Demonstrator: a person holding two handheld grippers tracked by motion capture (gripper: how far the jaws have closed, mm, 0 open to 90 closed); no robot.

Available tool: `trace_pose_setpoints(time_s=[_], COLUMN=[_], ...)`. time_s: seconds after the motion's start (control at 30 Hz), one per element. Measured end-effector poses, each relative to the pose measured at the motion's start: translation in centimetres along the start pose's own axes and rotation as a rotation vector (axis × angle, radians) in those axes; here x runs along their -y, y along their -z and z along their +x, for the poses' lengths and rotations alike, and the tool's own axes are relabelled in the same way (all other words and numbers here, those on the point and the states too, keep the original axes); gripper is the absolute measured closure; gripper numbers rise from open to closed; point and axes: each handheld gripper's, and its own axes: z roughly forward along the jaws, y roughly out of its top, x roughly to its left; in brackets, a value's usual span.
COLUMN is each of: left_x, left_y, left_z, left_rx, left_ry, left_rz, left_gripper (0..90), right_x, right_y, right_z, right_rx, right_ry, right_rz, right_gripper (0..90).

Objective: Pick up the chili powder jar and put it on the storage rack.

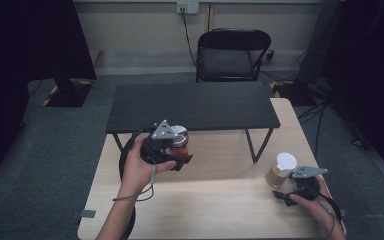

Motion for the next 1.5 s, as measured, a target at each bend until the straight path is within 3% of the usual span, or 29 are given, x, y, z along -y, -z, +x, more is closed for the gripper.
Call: trace_pose_setpoints(time_s=[0.53, 0.9, 1.2, 1.5], left_x=[-4.3, -6.6, -7.9, -7.9], left_y=[-0.5, -1.2, -2.9, -4.2], left_z=[0.6, 1.1, 1.5, 2.3], left_rx=[0.013, -0.011, -0.05, -0.073], left_ry=[-0.018, -0.011, 0.003, 0.05], left_rz=[-0.004, -0.002, 0.015, 0.011], left_gripper=[30.6, 30.5, 30.6, 30.6], right_x=[0.0, 0.0, 0.0, 0.0], right_y=[0.0, 0.0, 0.0, 0.0], right_z=[0.0, 0.0, 0.0, -0.1], right_rx=[0.0, 0.0, 0.0, -0.003], right_ry=[0.0, 0.0, 0.0, 0.002], right_rz=[0.0, 0.0, 0.0, 0.0], right_gripper=[0.0, 0.0, 0.0, 0.0])
